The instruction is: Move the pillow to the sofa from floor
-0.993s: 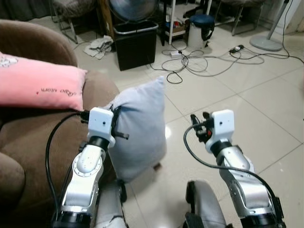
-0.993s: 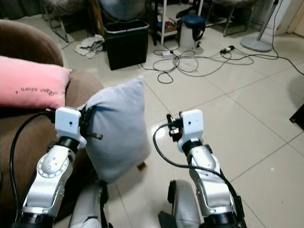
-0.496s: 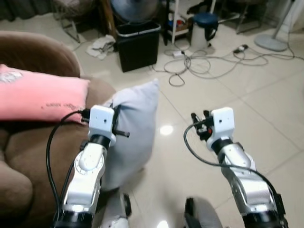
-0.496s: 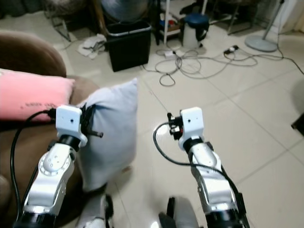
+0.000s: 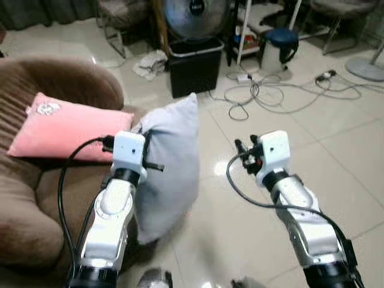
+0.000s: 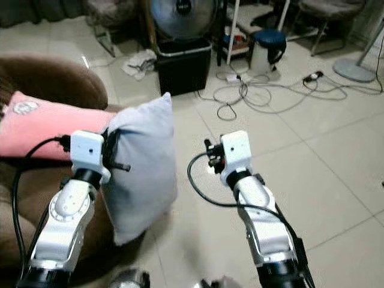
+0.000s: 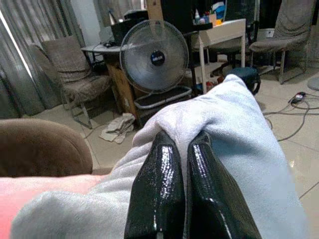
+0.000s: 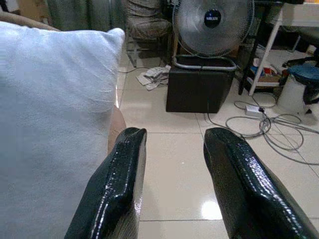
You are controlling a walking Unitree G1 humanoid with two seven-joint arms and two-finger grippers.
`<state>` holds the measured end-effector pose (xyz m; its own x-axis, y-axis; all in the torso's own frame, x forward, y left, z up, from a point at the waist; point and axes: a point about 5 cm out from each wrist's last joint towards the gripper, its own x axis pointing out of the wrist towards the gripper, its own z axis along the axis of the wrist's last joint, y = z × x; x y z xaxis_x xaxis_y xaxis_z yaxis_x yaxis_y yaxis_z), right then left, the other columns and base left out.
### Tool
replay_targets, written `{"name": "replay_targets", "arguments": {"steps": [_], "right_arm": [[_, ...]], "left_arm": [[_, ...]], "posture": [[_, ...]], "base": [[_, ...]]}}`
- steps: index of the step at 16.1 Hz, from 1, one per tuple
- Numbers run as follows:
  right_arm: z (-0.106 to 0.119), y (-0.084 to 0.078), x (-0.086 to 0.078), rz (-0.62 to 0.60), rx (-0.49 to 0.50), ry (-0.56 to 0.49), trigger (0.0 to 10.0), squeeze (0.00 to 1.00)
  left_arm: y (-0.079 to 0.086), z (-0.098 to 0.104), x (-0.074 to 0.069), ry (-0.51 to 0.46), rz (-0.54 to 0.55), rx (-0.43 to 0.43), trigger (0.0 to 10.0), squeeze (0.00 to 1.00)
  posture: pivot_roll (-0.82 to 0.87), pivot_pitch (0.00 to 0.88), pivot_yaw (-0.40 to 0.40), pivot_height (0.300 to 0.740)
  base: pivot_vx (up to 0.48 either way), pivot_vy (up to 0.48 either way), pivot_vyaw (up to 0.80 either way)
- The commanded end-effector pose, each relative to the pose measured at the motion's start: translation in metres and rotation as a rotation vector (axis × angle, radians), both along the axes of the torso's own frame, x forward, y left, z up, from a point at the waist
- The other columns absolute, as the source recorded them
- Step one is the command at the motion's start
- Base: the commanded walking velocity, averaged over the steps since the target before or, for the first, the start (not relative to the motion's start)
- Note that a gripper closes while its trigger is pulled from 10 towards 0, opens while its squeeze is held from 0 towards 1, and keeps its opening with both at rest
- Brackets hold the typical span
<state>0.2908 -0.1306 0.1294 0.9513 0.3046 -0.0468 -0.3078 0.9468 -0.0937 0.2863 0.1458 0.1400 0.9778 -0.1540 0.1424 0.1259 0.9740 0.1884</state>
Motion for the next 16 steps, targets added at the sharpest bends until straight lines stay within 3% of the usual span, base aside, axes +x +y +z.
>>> {"name": "replay_targets", "arguments": {"steps": [1, 5, 9, 16], "right_arm": [[-0.0007, 0.0002, -0.0013, 0.005, -0.015, 0.005, 10.0, 0.0], [-0.0012, -0.006, -0.0004, -0.043, 0.007, -0.004, 10.0, 0.0], [-0.0031, -0.0047, -0.0012, -0.03, -0.018, -0.005, 10.0, 0.0], [-0.0068, -0.0007, -0.0021, -0.01, -0.037, 0.001, 10.0, 0.0]], "left_arm": [[-0.001, 0.0186, 0.0014, -0.077, 0.0, 0.003, 10.0, 0.0], [0.0005, 0.0192, 0.0016, -0.081, 0.003, 0.001, 10.0, 0.0], [0.0009, 0.0192, 0.0015, -0.08, -0.006, 0.01, 10.0, 0.0], [0.0025, 0.0202, 0.0027, -0.077, -0.012, 0.011, 10.0, 0.0]], "posture": [[0.03, 0.0, 0.02, 0.737], [0.03, 0.0, 0.023, 0.74], [0.03, 0.0, 0.023, 0.74], [0.03, 0.0, 0.036, 0.74]], "base": [[0.0, 0.0, 0.0], [0.0, 0.0, 0.0], [0.306, 0.0, 0.0], [0.422, 0.0, 0.8]]}}
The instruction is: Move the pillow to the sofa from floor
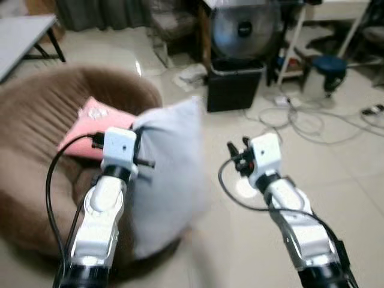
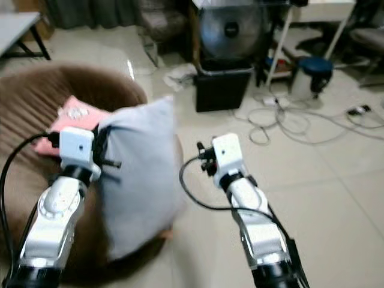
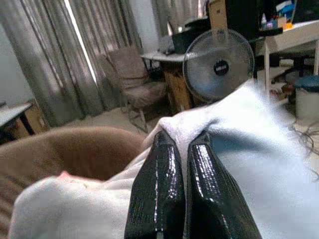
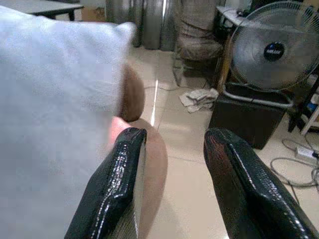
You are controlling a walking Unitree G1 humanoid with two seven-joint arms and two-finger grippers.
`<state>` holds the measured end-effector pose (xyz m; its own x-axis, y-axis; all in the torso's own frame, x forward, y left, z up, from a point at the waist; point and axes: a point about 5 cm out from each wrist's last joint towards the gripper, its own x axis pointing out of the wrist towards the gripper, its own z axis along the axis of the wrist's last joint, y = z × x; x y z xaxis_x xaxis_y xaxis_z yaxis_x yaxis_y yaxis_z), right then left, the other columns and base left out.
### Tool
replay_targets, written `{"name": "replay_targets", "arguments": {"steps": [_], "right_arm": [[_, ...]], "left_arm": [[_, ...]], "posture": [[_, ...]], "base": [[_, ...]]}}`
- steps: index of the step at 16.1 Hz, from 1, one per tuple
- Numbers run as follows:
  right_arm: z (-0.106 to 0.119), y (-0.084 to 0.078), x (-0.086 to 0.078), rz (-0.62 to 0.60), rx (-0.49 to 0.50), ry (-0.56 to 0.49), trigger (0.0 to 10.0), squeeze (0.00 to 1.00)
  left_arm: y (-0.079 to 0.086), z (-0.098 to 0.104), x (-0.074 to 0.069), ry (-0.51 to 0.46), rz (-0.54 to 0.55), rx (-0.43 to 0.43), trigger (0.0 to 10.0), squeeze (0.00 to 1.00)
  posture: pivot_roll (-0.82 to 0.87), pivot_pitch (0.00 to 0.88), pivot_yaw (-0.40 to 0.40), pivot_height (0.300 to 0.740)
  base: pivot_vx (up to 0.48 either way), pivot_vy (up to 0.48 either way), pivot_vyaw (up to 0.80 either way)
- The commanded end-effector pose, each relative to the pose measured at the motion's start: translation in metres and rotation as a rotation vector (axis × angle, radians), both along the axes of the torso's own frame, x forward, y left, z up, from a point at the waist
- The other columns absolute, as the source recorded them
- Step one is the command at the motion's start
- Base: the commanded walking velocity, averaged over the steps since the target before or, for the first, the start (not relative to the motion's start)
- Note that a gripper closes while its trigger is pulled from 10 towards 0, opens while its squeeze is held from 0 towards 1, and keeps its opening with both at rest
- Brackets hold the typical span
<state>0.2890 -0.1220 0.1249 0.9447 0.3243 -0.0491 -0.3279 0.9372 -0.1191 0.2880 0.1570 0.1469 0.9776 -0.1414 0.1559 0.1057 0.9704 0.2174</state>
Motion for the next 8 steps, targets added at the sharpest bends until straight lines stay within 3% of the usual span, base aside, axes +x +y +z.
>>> {"name": "replay_targets", "arguments": {"steps": [1, 2, 8], "right_arm": [[-0.004, -0.011, 0.0, -0.042, 0.017, 0.018, 10.0, 0.0], [-0.007, -0.011, -0.002, -0.042, 0.022, 0.041, 10.0, 0.0], [-0.016, -0.009, -0.009, -0.002, 0.001, 0.08, 10.0, 0.0]], "left_arm": [[-0.009, 0.013, 0.001, -0.057, -0.032, -0.015, 10.0, 0.0], [-0.008, 0.012, 0.0, -0.048, -0.017, -0.012, 10.0, 0.0], [0.001, 0.001, -0.006, 0.005, 0.027, -0.005, 10.0, 0.0]], "posture": [[0.03, 0.0, 0.036, 0.74], [0.03, 0.0, 0.036, 0.74], [0.04, 0.0, 0.024, 0.74]], "base": [[0.428, 0.0, 0.0], [0.412, 0.0, 0.0], [0.0, 0.0, 0.0]]}}
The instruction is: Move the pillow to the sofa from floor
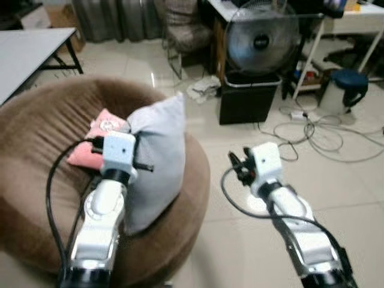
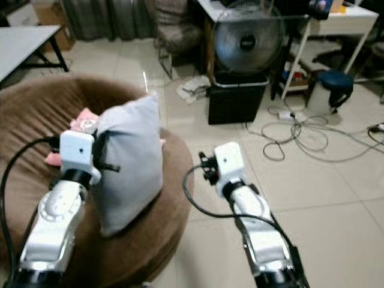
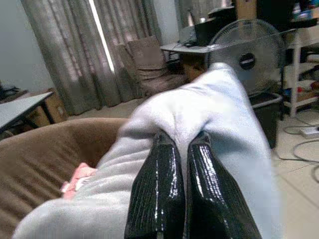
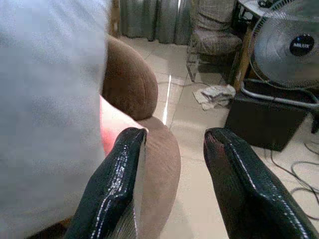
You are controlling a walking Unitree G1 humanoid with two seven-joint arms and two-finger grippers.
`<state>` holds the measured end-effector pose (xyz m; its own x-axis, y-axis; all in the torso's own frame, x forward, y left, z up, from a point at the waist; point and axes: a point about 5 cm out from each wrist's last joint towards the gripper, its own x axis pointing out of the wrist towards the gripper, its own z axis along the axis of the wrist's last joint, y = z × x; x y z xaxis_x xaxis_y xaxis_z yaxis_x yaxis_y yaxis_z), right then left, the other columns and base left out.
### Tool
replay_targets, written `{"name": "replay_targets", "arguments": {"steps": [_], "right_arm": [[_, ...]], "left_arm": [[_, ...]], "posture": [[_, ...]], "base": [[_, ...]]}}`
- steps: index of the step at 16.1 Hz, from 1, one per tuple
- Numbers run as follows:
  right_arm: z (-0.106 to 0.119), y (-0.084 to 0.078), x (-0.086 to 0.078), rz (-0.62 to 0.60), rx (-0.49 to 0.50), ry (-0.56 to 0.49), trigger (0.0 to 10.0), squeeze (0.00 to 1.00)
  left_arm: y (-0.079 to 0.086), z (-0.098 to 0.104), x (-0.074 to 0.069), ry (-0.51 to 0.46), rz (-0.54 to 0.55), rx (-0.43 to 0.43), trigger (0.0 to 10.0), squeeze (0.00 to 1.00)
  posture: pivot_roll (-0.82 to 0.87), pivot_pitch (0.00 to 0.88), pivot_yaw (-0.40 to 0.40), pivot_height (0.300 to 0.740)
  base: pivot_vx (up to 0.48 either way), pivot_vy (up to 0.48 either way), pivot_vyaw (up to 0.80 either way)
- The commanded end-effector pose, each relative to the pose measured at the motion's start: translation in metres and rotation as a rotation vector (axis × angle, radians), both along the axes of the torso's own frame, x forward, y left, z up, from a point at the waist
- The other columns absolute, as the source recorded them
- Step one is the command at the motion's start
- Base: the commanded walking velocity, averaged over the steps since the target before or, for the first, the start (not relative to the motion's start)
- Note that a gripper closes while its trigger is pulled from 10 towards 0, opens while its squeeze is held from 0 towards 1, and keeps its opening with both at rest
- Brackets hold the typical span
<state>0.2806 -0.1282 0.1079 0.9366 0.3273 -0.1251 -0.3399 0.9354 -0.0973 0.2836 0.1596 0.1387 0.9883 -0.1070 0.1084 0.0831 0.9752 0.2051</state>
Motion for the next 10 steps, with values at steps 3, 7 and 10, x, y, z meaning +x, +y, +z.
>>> {"name": "replay_targets", "arguments": {"steps": [3, 7, 10], "right_arm": [[0.0002, -0.0025, -0.001, 0.007, 0.002, 0.009, 10.0, 0.0], [-0.0016, -0.0033, -0.0015, 0.02, -0.013, 0.018, 10.0, 0.0], [-0.0024, -0.0022, -0.004, 0.034, -0.016, 0.023, 10.0, 0.0]], "left_arm": [[0.0013, 0.0056, -0.0021, -0.012, 0.01, 0.008, 10.0, 0.0], [0.0048, 0.0012, -0.0007, 0.031, 0.014, 0.018, 10.0, 0.0], [0.0011, 0.0, 0.0003, 0.057, -0.012, 0.026, 10.0, 0.0]], "posture": [[0.05, 0.0, 0.021, 0.74], [0.06, 0.0, 0.019, 0.74], [0.04, 0.0, 0.029, 0.74]], "base": [[0.0, 0.0, 0.0], [0.0, 0.0, 0.0], [0.0, 0.0, 0.0]]}}
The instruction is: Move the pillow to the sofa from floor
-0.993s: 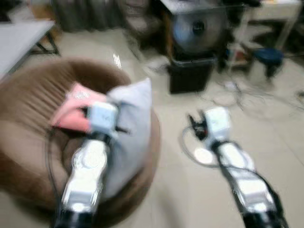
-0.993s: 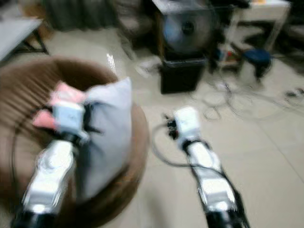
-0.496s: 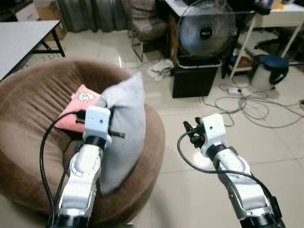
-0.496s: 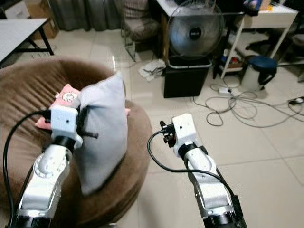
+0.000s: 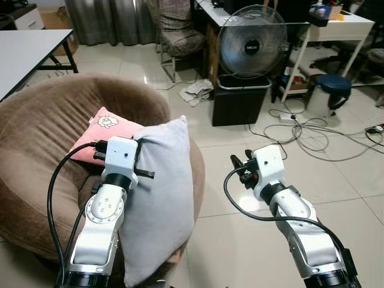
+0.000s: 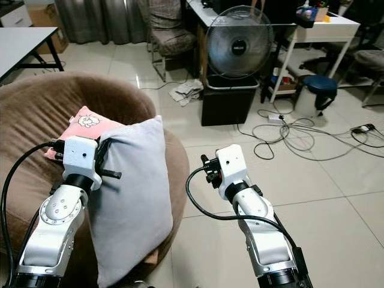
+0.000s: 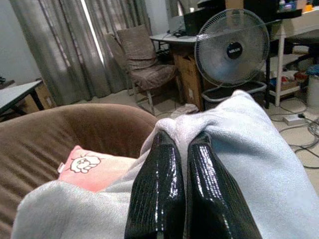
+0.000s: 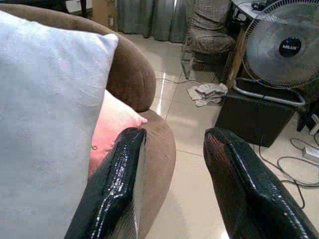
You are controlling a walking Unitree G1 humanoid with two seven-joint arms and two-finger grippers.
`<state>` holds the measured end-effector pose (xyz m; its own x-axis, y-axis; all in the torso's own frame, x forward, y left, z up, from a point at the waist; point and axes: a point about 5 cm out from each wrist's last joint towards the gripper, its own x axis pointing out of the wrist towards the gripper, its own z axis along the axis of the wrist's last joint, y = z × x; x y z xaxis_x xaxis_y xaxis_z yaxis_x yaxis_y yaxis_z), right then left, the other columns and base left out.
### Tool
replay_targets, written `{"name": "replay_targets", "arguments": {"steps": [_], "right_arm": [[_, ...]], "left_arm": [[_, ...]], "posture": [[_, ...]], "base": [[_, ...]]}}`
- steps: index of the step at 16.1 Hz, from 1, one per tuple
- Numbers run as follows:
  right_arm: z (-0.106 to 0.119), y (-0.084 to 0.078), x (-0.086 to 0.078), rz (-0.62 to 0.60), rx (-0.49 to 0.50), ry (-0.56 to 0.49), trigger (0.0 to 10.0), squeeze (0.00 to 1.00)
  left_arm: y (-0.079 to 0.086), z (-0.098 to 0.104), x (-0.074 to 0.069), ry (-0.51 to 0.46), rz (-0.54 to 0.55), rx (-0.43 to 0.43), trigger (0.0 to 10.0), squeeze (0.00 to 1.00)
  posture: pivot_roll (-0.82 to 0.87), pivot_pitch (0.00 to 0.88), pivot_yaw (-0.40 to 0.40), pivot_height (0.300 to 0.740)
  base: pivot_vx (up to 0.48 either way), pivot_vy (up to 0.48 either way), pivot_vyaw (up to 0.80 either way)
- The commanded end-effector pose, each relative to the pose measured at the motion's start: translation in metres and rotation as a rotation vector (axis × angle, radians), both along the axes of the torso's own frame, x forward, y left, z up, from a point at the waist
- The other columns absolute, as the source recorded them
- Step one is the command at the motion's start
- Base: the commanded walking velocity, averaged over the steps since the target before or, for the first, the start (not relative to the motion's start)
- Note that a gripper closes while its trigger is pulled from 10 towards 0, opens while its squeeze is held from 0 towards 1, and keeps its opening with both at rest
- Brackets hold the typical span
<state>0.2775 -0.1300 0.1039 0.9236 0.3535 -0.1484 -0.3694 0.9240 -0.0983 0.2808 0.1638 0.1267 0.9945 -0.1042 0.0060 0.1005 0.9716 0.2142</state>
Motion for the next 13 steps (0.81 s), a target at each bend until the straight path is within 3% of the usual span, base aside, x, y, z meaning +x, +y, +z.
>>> {"name": "replay_targets", "arguments": {"steps": [1, 9, 13], "right_arm": [[0.001, 0.0, -0.001, 0.002, -0.005, 0.002, 10.0, 0.0], [0.001, -0.002, -0.002, -0.011, -0.016, -0.009, 10.0, 0.0], [0.0, -0.002, -0.002, -0.019, -0.012, -0.005, 10.0, 0.0]], "left_arm": [[-0.004, 0.011, 0.004, -0.032, -0.024, -0.004, 10.0, 0.0], [-0.011, 0.018, 0.007, -0.068, -0.066, 0.019, 10.0, 0.0], [-0.01, 0.021, 0.008, -0.083, -0.072, 0.02, 10.0, 0.0]], "posture": [[0.04, 0.0, 0.029, 0.74], [0.03, 0.0, 0.047, 0.74], [0.03, 0.0, 0.052, 0.74]], "base": [[0.0, 0.0, 0.0], [0.0, 0.0, 0.0], [0.218, 0.0, 0.71]]}}
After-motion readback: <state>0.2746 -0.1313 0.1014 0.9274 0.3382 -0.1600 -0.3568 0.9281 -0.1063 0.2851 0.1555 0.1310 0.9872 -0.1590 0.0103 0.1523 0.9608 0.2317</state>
